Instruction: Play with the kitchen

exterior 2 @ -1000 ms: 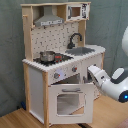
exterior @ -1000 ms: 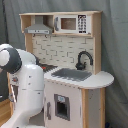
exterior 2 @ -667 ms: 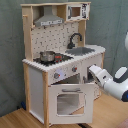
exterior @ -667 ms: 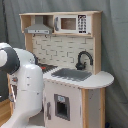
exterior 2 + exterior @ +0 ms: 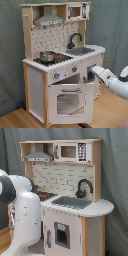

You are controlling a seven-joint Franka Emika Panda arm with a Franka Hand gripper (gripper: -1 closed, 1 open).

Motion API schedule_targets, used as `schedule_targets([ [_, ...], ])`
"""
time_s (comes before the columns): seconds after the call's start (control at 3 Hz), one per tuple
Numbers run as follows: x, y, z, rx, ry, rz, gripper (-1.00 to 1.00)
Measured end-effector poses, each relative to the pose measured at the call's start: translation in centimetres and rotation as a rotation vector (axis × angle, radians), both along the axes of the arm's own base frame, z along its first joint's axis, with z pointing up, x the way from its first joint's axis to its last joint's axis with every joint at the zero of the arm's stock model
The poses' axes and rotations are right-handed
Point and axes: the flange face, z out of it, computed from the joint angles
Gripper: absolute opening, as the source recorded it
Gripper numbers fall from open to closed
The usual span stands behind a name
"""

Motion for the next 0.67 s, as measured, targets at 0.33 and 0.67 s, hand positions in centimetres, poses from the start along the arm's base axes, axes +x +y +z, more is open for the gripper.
schedule_targets([
  [0.33, -1.1, -0.4, 0.3, -0.045, 0.026, 0.016, 1.0],
  [0.67, -2.2, -0.9, 0.5, -0.092, 0.05, 0.03, 1.0],
])
